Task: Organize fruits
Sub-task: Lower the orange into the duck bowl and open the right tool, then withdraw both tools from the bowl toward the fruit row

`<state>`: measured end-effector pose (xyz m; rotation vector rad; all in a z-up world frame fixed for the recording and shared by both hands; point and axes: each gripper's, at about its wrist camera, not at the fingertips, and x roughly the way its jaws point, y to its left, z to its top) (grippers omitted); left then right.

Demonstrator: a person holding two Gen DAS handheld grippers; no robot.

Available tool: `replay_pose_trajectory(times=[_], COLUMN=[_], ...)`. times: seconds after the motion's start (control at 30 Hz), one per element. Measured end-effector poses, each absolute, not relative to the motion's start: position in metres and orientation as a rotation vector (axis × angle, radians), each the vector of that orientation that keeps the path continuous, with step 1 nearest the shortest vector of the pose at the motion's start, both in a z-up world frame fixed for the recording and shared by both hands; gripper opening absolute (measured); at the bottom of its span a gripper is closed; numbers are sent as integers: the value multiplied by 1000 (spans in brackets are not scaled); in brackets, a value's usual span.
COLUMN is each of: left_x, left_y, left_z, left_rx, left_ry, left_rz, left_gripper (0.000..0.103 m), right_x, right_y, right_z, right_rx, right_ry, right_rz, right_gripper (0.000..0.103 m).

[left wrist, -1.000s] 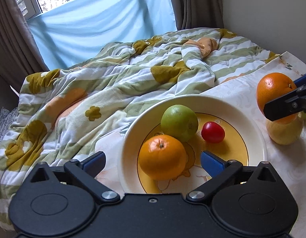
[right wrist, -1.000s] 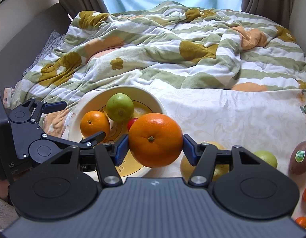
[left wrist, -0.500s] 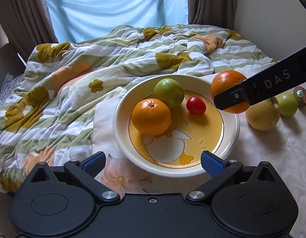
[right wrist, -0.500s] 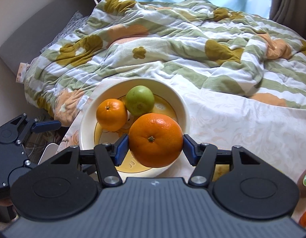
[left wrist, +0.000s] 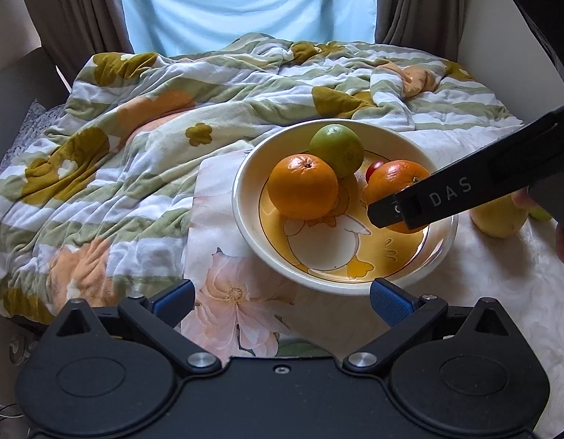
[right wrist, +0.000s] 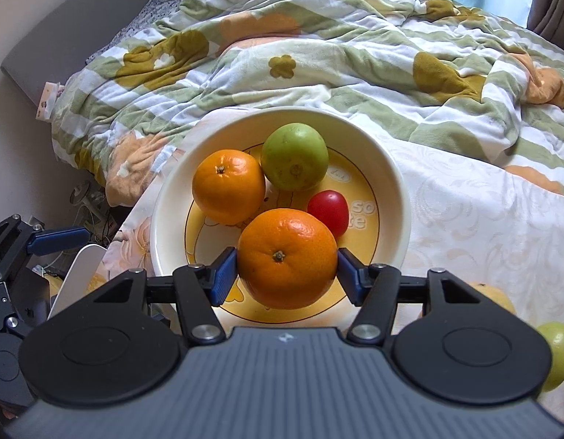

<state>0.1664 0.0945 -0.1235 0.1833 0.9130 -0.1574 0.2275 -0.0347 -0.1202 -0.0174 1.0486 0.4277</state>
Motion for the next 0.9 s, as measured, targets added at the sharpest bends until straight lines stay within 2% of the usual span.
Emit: replay_pose_trajectory(times=[0.1,0.17,0.5,0.9], left_x=[165,164,157,144], left_y=[97,98,103,99], left_z=[-123,-122,-112,-80], left_rx=[177,176,175,193], left_ry=[911,912,907,849], left_rz=[-154,-154,-154,-186], left_gripper=[103,103,103,103], right_x=[224,223,210,184], right_y=[-35,-33,-38,-55], right_z=[-119,-115,-108,-69], right_rx=[-22,-35,-54,-31], right_ry=[1005,983,996,966], right_rz=[427,421,357,299], right_gripper=[78,103,103,103])
